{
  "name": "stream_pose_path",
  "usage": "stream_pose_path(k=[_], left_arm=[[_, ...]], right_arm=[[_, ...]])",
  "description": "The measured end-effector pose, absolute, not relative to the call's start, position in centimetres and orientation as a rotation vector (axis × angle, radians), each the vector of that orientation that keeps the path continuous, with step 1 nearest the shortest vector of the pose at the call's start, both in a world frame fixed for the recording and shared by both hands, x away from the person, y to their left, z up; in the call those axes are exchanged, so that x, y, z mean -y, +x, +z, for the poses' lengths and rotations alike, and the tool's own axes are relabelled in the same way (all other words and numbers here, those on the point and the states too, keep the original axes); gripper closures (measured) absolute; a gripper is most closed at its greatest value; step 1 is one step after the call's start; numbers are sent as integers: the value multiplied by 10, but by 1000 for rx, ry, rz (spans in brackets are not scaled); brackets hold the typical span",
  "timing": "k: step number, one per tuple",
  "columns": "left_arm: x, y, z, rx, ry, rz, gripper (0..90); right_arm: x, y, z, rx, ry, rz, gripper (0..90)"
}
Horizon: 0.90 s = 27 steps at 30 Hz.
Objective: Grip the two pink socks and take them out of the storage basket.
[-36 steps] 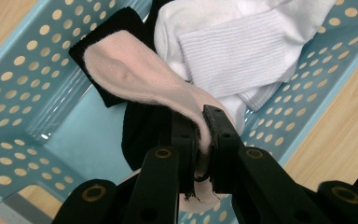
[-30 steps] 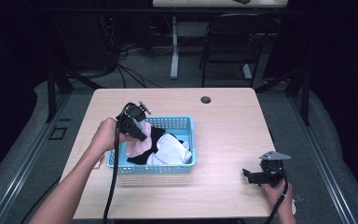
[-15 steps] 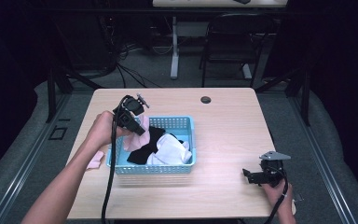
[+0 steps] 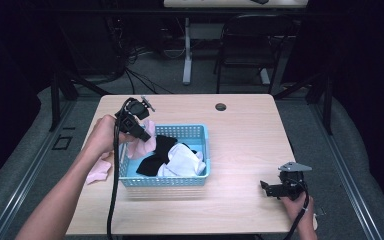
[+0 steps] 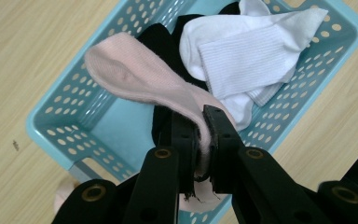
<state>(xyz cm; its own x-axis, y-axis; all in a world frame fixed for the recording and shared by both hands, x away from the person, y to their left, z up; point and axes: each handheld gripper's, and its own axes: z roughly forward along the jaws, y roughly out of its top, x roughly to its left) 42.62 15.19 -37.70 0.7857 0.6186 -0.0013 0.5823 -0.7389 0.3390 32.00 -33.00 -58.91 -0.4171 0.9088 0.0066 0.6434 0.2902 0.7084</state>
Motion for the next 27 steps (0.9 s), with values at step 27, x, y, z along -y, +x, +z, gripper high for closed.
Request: stream_pose_path(k=[27], left_arm=[[-234, 422, -358, -1153, 2562, 219, 830]], right_arm=[[330, 320, -589, -2165, 1393, 906, 4]])
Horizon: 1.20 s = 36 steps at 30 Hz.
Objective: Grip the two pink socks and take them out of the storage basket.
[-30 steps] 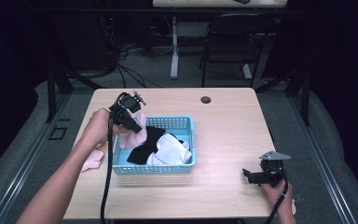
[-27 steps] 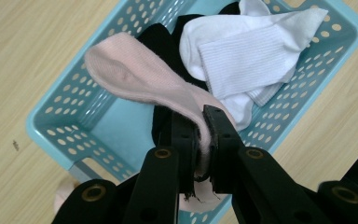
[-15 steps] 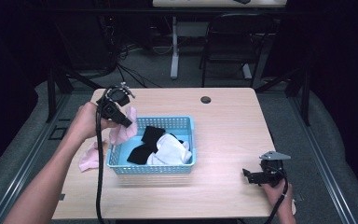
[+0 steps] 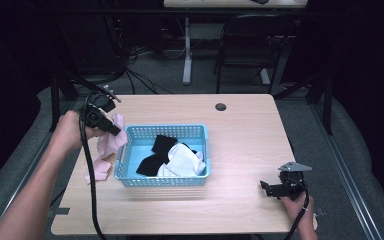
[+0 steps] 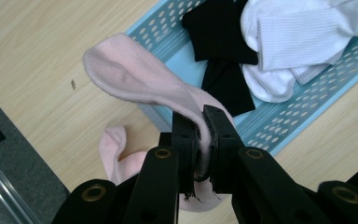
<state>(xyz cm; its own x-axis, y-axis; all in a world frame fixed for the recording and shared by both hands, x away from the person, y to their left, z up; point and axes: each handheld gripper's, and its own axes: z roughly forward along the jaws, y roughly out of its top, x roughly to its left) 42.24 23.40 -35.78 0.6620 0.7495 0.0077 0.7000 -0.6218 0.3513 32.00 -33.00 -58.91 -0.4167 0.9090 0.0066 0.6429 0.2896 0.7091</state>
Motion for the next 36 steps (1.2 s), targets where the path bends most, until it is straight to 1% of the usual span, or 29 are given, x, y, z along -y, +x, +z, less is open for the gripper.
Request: stream_pose_path(k=[10, 17, 24, 25, 29, 31, 36], left_arm=[[-281, 431, -383, -1322, 2510, 194, 831], [-302, 442, -420, -1416, 2478, 121, 832], [-306, 453, -472, -1461, 2496, 45, 830], [-307, 456, -480, -1474, 2491, 15, 827], [-308, 461, -497, -1499, 2485, 10, 815], [-308, 463, -503, -1516, 2455, -6, 801], [-306, 465, -505, -1508, 2435, 5, 745]], right_arm=[[330, 320, -589, -2163, 1394, 906, 5], [330, 320, -589, -2162, 1394, 905, 5], [330, 320, -589, -2162, 1394, 905, 6], [330, 320, -589, -2165, 1393, 906, 6], [330, 320, -589, -2165, 1393, 906, 6], [330, 320, -589, -2165, 1393, 906, 6], [330, 320, -589, -2165, 1393, 906, 6]])
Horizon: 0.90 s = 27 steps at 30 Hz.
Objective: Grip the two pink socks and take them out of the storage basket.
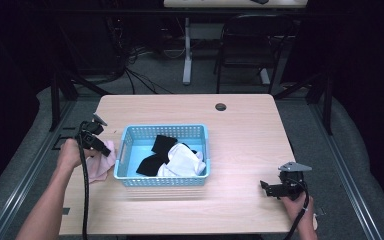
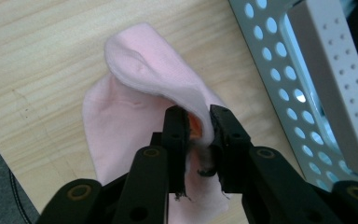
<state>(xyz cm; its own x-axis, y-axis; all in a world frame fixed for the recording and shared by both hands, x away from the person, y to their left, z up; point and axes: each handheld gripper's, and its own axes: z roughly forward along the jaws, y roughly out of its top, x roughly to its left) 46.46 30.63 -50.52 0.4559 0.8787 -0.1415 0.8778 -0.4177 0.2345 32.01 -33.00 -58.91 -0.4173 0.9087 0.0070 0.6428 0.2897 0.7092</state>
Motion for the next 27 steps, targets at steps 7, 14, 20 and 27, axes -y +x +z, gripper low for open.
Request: stream_pose_path(k=[7, 14, 20, 27], left_arm=[[-312, 457, -492, -1528, 2414, 120, 375], [-327, 426, -460, -1510, 2317, 228, 132], [-332, 389, -452, -1472, 2347, 294, 35], [-343, 357, -481, -1501, 2323, 281, 3]], right_arm=[[330, 320, -589, -2166, 1393, 907, 6], [330, 320, -589, -2165, 1392, 907, 6], [330, 320, -589, -2165, 1393, 907, 6], [330, 320, -589, -2164, 1394, 907, 6]])
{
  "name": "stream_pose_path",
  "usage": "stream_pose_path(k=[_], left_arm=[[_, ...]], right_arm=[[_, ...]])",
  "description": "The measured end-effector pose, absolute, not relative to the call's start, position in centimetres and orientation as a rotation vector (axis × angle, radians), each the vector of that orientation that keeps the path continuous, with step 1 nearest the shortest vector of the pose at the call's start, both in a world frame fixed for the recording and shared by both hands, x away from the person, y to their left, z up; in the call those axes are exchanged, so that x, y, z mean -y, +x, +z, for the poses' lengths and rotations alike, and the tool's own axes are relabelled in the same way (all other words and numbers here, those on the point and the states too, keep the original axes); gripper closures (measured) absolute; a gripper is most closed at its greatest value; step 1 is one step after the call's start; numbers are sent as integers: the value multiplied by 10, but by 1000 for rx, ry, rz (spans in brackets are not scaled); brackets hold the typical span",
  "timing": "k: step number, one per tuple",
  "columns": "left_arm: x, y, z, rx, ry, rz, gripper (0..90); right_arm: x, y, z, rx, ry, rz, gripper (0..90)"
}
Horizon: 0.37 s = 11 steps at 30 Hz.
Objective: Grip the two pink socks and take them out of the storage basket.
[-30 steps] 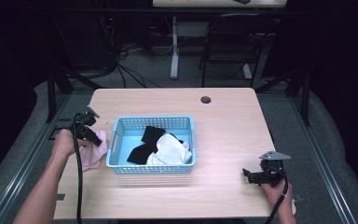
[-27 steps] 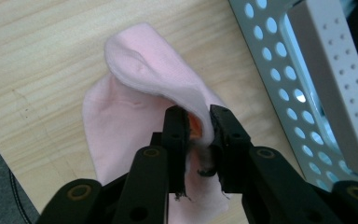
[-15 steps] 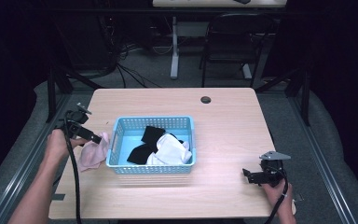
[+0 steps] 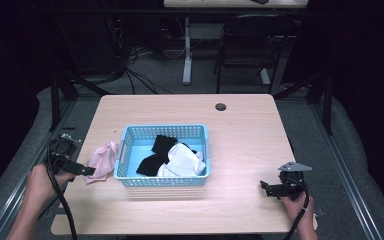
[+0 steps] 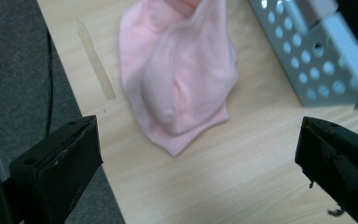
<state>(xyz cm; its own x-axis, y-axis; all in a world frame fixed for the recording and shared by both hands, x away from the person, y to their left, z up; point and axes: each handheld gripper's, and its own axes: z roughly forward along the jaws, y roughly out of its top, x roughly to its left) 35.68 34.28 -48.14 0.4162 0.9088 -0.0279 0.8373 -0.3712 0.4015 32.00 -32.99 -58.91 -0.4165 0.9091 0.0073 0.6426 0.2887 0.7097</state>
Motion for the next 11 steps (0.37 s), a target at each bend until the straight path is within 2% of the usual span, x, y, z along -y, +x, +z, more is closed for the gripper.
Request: stream_pose_path(k=[11], left_arm=[[-344, 329, -558, -1546, 2239, 310, 3]], right_arm=[[330, 320, -589, -2165, 1393, 906, 7]])
